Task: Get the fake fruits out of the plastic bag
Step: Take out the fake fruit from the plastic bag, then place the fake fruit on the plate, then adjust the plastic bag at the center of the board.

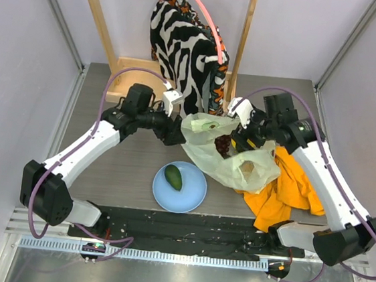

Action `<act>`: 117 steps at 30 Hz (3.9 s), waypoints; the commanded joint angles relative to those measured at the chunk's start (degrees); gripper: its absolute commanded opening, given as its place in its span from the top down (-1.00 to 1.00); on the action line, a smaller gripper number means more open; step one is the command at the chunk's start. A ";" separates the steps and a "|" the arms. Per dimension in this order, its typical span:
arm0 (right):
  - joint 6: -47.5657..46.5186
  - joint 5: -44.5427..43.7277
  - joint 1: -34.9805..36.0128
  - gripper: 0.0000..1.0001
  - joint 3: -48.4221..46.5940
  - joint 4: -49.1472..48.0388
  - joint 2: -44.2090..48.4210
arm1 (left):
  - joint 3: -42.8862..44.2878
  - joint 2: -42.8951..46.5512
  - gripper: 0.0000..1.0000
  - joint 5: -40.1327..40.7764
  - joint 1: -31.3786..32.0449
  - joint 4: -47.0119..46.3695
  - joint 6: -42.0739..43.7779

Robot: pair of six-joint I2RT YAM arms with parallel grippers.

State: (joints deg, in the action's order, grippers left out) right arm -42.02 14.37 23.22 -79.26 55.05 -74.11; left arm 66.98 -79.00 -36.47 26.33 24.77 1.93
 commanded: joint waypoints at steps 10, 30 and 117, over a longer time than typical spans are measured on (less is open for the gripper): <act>23.65 23.77 3.29 0.24 -13.37 -4.86 -1.30 | 7.02 0.16 -0.45 3.58 -0.84 3.34 3.95; 7.93 26.33 20.19 0.24 -14.08 7.97 -28.54 | -2.38 22.13 -0.64 13.36 -19.64 2.39 -4.75; -8.33 7.57 -0.96 -0.07 -0.78 6.37 -13.15 | 5.61 1.66 -0.62 6.85 0.22 5.19 10.54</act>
State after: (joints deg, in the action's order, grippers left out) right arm -46.68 12.93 28.60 -73.54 60.03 -81.30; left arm 71.00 -76.88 -30.11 26.61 31.70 12.45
